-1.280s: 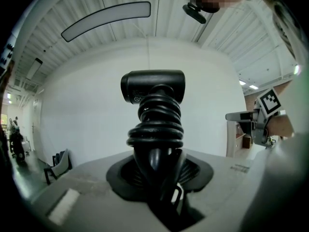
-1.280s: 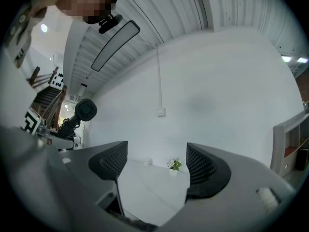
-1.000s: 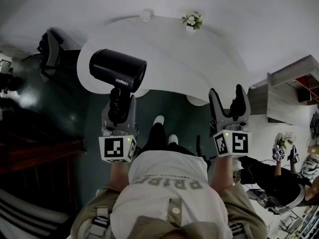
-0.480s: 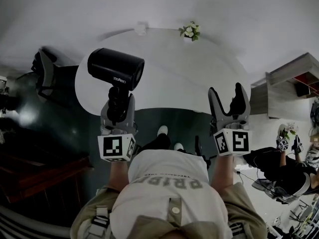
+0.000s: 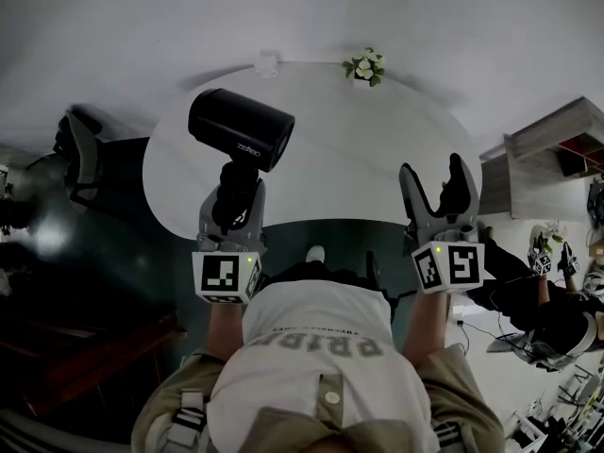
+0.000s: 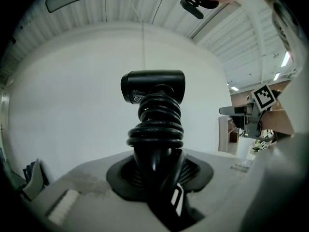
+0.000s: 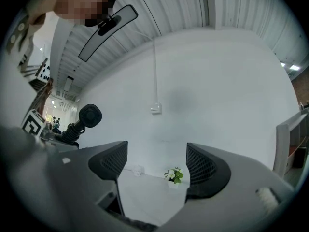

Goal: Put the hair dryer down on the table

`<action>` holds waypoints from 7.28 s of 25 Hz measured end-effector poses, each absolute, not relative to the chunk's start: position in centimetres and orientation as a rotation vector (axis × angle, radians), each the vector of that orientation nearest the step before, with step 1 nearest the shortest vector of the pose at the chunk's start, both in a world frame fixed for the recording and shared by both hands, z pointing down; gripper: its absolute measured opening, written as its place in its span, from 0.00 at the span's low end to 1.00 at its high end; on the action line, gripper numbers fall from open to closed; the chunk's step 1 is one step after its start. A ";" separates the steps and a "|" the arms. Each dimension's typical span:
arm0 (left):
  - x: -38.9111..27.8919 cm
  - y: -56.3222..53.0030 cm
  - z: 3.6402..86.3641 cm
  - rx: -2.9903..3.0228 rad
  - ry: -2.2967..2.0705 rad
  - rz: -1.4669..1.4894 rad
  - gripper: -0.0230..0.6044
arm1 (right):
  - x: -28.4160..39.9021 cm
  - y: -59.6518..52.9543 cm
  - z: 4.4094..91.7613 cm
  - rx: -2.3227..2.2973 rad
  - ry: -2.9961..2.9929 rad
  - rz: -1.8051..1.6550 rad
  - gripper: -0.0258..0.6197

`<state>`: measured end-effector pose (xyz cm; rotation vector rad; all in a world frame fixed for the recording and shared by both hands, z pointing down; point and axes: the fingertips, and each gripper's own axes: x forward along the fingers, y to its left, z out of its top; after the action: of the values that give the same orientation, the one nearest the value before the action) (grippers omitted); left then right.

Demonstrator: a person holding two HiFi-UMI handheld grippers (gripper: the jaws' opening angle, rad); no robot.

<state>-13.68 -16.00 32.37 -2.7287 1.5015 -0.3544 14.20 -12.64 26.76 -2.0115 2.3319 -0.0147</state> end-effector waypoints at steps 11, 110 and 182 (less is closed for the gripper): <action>-12.9 -17.1 35.2 -2.813 1.431 -0.453 0.27 | 12.4 -14.5 28.1 -2.001 2.437 -0.060 0.61; -5.4 -16.3 66.5 -2.724 0.292 -1.761 0.27 | 5.7 -18.3 60.8 -0.648 4.003 -0.350 0.59; -6.0 -16.4 67.6 -2.650 0.225 -1.827 0.31 | 4.1 -19.4 63.2 0.011 4.176 -0.135 0.93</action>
<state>-5.99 -16.36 67.65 -2.6498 0.2245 -1.8271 4.08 -19.44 63.16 0.0108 4.1765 -0.1350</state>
